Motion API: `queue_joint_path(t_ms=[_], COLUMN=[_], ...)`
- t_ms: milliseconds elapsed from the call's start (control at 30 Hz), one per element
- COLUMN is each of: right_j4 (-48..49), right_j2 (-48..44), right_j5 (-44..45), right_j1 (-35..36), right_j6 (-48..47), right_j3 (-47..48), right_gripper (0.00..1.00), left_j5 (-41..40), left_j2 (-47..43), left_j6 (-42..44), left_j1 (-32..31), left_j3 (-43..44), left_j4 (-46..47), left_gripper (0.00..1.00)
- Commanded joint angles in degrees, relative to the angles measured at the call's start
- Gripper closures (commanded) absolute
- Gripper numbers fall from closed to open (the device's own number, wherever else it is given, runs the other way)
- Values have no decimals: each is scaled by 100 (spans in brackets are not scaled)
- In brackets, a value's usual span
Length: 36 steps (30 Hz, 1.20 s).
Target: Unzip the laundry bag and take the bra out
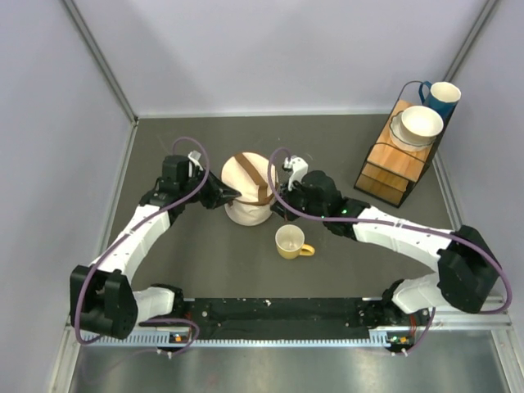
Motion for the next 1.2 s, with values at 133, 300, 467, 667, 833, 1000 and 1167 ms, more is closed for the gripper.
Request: queue_joint_path(t_ms=[133, 300, 467, 667, 833, 1000, 1167], right_j4=[-80, -88, -36, 35, 78, 114, -105], right_j2=[-469, -399, -118, -126, -135, -65, -56], right_j5=[560, 596, 692, 349, 780, 639, 201], right_j1=[-445, -472, -700, -577, -743, -981, -990], right_j6=[-494, -652, -837, -697, -784, -934, -829], right_j3=[-146, -40, 92, 197, 232, 399, 601], right_gripper=[100, 100, 100, 100, 100, 100, 84], left_j5=[243, 428, 771, 789, 666, 639, 631], left_j2=[286, 391, 645, 770, 761, 743, 620], left_j6=[889, 1082, 1434, 1548, 1794, 1786, 1628], left_j1=[368, 394, 447, 447, 438, 447, 438], left_j3=[718, 789, 1008, 1211, 1333, 1281, 1185], left_j4=[-381, -433, -557, -671, -968, -987, -900], left_gripper=[100, 100, 100, 100, 100, 100, 100])
